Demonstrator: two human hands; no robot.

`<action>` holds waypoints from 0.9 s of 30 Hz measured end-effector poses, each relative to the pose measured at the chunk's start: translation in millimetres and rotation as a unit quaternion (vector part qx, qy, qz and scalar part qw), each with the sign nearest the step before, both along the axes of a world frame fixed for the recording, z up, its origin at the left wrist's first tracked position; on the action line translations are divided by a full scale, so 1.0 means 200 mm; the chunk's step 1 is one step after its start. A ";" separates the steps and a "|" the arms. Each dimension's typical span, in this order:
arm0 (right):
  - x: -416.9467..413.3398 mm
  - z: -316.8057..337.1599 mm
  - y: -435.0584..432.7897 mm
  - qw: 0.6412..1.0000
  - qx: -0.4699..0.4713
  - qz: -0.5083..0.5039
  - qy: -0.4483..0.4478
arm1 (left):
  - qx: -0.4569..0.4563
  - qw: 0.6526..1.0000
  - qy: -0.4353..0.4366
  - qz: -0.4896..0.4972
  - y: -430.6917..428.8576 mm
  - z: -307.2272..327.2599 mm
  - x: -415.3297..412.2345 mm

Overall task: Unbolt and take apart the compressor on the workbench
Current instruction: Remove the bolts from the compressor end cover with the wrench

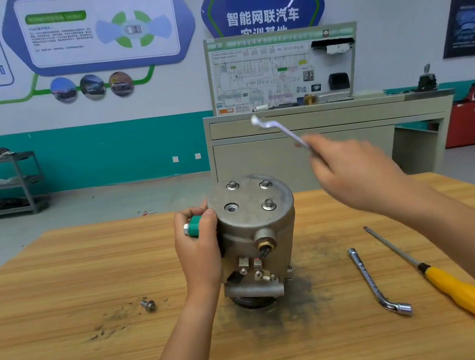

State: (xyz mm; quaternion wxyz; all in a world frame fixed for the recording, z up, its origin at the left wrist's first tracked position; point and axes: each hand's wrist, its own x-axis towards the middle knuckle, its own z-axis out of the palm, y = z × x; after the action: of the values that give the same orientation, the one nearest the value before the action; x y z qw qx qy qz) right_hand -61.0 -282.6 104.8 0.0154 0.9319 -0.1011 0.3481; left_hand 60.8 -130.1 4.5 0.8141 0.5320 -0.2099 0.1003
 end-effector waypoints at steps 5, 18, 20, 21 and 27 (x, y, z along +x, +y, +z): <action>-0.17 -0.13 0.04 0.991 -0.042 -0.065 0.111 | -0.031 0.997 -0.017 0.066 -0.04 -0.04 -0.08; -0.23 -0.11 0.20 0.953 -0.190 -0.154 0.180 | 0.011 0.995 -0.041 0.089 -0.07 -0.02 -0.14; -0.23 -0.11 0.24 0.943 -0.202 -0.163 0.207 | 0.018 0.995 -0.044 0.089 -0.08 -0.01 -0.15; -0.24 -0.11 0.25 0.942 -0.199 -0.168 0.211 | 0.018 0.995 -0.045 0.089 -0.08 -0.01 -0.15; -0.26 -0.22 0.18 0.954 -0.211 -0.203 0.070 | 0.021 0.998 -0.035 0.056 -0.06 -0.02 -0.09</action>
State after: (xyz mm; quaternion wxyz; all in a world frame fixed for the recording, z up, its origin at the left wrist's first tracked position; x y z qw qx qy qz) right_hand -113.5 -246.6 60.4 0.2890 0.8895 -0.2106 0.2845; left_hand 43.7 -142.0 1.0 0.7883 0.5557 -0.2101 0.1601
